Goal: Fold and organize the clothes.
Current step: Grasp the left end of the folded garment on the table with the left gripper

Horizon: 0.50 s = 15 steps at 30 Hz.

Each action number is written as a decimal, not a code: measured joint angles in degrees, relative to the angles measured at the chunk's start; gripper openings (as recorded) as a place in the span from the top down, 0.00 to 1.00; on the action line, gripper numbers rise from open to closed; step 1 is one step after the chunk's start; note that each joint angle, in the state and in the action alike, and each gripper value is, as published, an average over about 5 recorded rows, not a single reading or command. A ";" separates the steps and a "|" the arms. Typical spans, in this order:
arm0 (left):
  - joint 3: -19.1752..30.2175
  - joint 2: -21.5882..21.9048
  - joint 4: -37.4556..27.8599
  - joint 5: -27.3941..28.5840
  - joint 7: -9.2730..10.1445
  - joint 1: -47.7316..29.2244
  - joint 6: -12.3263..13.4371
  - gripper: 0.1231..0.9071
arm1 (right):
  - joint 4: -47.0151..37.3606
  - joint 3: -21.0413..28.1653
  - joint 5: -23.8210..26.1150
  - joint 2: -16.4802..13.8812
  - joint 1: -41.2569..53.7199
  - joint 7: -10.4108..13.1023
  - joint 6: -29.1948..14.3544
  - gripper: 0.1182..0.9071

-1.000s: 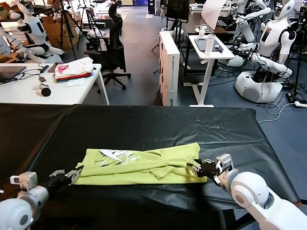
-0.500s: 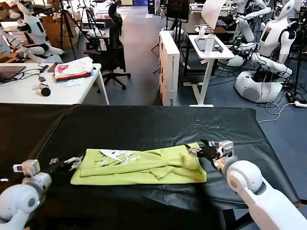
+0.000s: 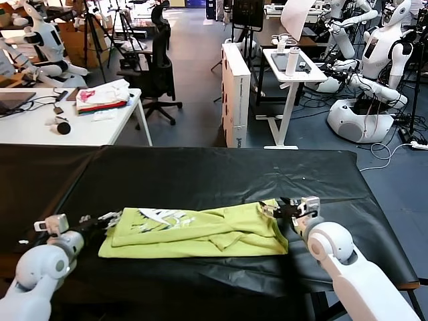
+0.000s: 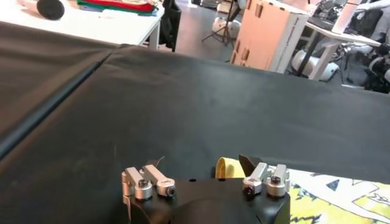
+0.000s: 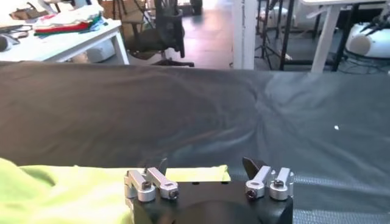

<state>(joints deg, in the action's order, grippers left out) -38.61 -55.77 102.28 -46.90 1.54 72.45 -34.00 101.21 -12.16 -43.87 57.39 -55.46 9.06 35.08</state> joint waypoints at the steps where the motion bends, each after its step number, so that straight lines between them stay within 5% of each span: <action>1: 0.15 -0.14 0.00 -0.13 0.02 -0.08 -0.13 0.00 | -0.17 0.06 0.11 0.19 0.04 -0.05 0.00 0.00; 7: 1.26 -1.12 0.51 -0.79 0.20 -0.60 -1.00 0.00 | -0.76 0.24 0.77 0.82 0.10 -0.65 -0.04 0.06; 15: 2.16 -1.93 0.44 -0.66 0.20 -0.83 -1.02 0.15 | -0.88 0.22 0.83 0.73 0.07 -0.92 -0.15 0.50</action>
<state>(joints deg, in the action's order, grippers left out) -36.45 -57.70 102.72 -47.56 1.74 71.62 -35.02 100.33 -11.94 -43.04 58.12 -55.39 8.14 34.93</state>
